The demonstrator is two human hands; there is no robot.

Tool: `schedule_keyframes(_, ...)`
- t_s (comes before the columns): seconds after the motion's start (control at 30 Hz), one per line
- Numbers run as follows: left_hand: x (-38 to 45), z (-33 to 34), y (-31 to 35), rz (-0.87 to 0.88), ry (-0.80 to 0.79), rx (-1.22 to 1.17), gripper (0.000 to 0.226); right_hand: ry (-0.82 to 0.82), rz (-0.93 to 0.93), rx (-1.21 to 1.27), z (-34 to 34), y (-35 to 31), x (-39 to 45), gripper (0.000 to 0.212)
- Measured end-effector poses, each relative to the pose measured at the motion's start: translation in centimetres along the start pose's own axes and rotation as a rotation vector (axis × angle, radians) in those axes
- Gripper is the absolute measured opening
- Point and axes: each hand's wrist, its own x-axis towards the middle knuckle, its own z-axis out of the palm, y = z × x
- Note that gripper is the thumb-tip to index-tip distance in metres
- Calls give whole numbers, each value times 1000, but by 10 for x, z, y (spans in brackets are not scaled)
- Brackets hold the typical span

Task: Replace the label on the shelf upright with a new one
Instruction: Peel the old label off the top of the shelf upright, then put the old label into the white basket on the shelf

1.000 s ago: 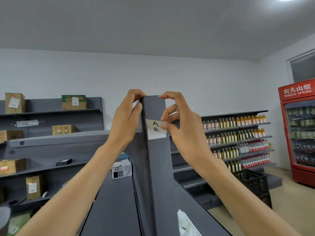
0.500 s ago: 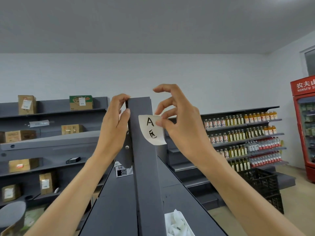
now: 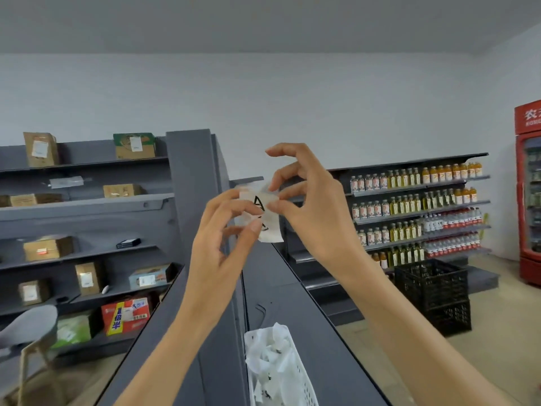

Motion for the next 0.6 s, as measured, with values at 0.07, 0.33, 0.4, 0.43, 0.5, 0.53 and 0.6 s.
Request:
schedule_keyframes(0.07, -14, 12, -5, -68, -1, -6, 18, -5, 36, 35, -5, 10, -10, 64)
schedule_keyframes(0.33, -82, 47, -18, -298, 54, -43, 24, -57, 168, 117, -15, 51, -66, 69)
schedule_keyframes(0.4, -97, 52, -22, -338, 60, -40, 23, -70, 207, 121, -16, 60, -78, 73)
schedule_keyframes(0.43, -104, 55, -24, -358, 63, -35, 23, -75, 227, 121, -16, 65, -84, 74)
schedule_keyframes(0.5, -115, 60, -27, -390, 65, -23, 24, -80, 262, 129, -17, 74, -95, 76)
schedule_keyframes(0.53, -119, 62, -28, -402, 66, -15, 25, -80, 281, 135, -17, 78, -99, 77)
schedule_keyframes(0.6, -126, 67, -31, -432, 63, 3, 26, -83, 317, 134, -17, 87, -107, 80)
